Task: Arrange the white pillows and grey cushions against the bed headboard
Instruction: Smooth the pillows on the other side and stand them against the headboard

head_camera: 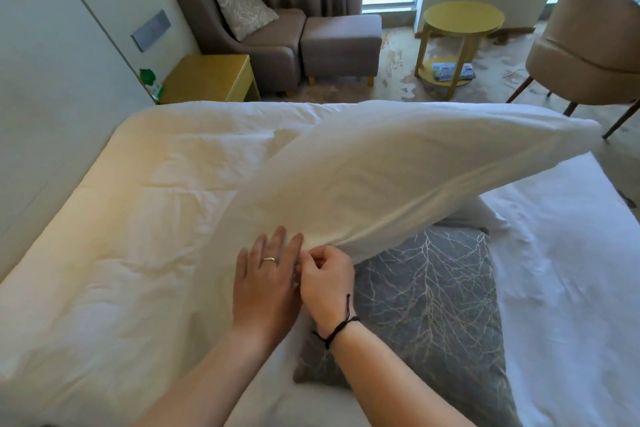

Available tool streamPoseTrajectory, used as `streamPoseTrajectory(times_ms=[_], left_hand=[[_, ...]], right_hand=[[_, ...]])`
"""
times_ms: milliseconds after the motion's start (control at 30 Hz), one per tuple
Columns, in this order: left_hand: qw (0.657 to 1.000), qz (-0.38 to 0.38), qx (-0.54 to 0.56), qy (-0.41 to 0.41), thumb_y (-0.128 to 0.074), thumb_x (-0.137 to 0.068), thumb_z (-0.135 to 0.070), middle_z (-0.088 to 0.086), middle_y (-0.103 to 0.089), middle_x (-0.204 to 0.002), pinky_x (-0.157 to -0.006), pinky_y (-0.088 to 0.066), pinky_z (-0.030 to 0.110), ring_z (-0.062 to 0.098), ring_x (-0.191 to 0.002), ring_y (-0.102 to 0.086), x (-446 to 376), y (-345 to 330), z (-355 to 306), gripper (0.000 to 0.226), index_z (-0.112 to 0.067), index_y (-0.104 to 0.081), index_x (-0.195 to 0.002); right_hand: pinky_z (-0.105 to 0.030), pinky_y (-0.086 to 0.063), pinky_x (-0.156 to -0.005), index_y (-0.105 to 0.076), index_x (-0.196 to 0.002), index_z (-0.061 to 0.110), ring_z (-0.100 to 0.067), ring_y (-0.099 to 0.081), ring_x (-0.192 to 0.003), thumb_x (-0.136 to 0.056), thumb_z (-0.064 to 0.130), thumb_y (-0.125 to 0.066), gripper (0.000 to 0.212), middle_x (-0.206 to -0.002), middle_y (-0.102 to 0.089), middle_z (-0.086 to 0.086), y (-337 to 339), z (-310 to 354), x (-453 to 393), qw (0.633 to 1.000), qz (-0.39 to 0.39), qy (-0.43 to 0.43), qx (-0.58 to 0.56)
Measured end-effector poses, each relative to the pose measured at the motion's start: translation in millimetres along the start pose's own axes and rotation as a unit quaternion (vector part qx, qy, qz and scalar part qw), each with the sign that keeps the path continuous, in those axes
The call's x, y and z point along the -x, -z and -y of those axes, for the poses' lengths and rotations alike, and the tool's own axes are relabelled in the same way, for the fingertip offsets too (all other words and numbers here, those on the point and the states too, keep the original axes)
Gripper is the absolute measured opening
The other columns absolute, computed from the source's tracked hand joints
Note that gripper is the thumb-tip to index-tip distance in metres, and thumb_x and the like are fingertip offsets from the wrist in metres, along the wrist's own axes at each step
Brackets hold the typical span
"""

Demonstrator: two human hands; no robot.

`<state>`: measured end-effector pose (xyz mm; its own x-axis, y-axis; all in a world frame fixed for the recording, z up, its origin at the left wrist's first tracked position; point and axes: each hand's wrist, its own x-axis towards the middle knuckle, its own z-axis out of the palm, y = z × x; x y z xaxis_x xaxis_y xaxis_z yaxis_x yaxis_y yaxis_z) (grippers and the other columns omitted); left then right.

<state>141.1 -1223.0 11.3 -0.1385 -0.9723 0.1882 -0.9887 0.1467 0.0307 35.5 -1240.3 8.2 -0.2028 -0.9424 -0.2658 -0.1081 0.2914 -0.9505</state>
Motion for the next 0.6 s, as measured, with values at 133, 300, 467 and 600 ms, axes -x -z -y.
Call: streamPoseTrajectory(times_ms=[133, 300, 467, 600], left_hand=[[0.989, 0.086, -0.117, 0.017, -0.051, -0.082, -0.018, 0.002, -0.071, -0.108, -0.084, -0.04, 0.042, 0.03, -0.099, -0.061, -14.0, -7.0, 53.7, 0.028, -0.023, -0.07, -0.103], [0.955, 0.233, -0.089, 0.161, -0.038, -0.091, -0.029, -0.006, -0.065, -0.117, -0.086, -0.041, 0.037, 0.02, -0.115, -0.055, 6.7, -32.4, 92.7, 0.029, -0.029, -0.061, -0.109], [0.959, 0.223, 0.042, 0.172, -0.047, -0.091, -0.042, -0.004, -0.057, -0.134, -0.088, -0.05, 0.038, 0.022, -0.119, -0.056, 34.1, -48.7, 66.5, 0.03, -0.033, -0.05, -0.12], [0.976, 0.178, 0.078, 0.101, -0.049, -0.091, -0.044, 0.001, -0.034, -0.157, -0.105, -0.041, 0.037, 0.022, -0.138, -0.04, 39.5, -54.6, 14.6, 0.056, -0.027, -0.04, -0.144]], right_hand=[[-0.03, -0.052, -0.068, -0.064, -0.075, 0.02, -0.016, -0.066, -0.074, -0.091, 0.016, -0.057, 0.019, -0.076, -0.07, 0.001, -25.9, 30.6, -14.8, 0.994, 0.096, 0.023, 0.054], [-0.026, -0.046, -0.083, -0.064, -0.105, 0.028, -0.009, -0.058, -0.097, -0.087, 0.038, -0.062, 0.02, -0.103, -0.065, 0.013, 12.9, 2.2, -28.1, 0.918, 0.193, 0.175, 0.298], [-0.032, -0.006, -0.12, -0.042, -0.141, 0.033, -0.013, -0.018, -0.147, -0.086, 0.035, -0.061, 0.058, -0.157, -0.029, 0.012, 85.8, -61.9, -38.3, 0.764, 0.26, 0.273, 0.524], [-0.043, 0.008, -0.122, -0.028, -0.149, 0.035, -0.015, 0.001, -0.149, -0.08, 0.032, -0.067, 0.079, -0.163, -0.011, 0.006, 117.0, -87.8, -34.5, 0.694, 0.251, 0.327, 0.591]])
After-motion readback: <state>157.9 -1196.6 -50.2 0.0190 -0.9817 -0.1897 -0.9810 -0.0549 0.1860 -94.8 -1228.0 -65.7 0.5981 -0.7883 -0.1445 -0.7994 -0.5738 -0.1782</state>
